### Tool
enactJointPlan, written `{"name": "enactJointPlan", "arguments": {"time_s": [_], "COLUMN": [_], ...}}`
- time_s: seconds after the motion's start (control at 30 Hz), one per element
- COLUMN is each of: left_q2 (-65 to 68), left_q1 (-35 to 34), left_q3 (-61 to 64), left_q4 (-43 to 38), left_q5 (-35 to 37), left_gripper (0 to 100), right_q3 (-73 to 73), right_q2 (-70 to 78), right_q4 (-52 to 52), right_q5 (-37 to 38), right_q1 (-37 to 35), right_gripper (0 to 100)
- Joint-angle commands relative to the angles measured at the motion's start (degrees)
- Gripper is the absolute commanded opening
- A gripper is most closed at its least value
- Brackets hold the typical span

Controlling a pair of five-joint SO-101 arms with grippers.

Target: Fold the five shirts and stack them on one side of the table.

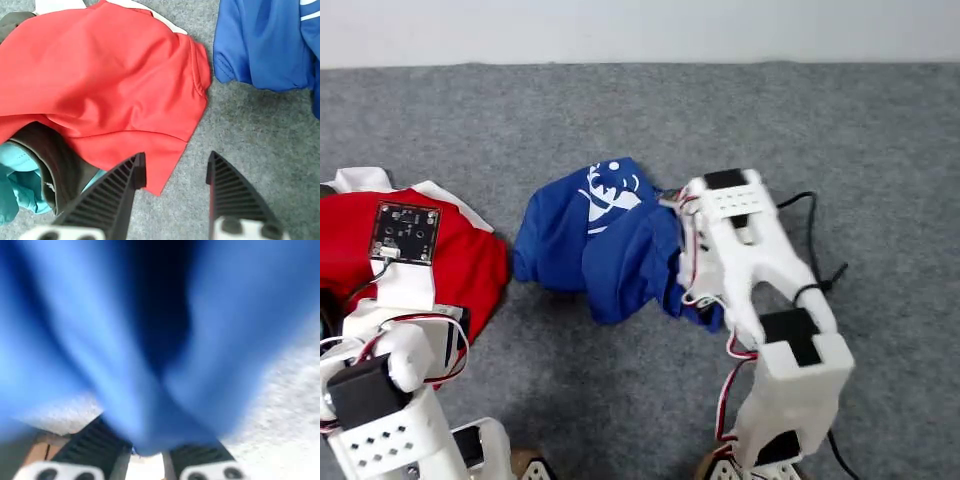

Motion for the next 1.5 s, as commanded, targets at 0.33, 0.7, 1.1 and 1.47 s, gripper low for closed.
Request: {"name": "enactJointPlan", "arguments": {"time_s": [0.33, 0.7, 1.1, 1.47], "left_q2": [4.31, 37.89, 62.86, 82.29], "left_q1": [23.56, 44.04, 56.88, 57.58], "left_q3": [-0.04, -11.65, -27.03, -39.87], "left_q4": [-5.19, -12.66, -17.49, -18.81], "left_q5": [4.31, 8.88, 15.21, 15.21], "left_gripper": [20, 20, 21, 29], "right_q3": [-9.32, -8.62, -8.53, -8.53], "right_q2": [-25.36, -23.78, -19.12, -19.12], "right_q4": [5.05, -1.45, -1.80, -1.71], "right_q5": [12.75, 12.40, 12.40, 12.40], "right_q1": [3.38, 10.77, 16.84, 17.45], "right_gripper": [1.0, 1.0, 1.0, 1.0]}}
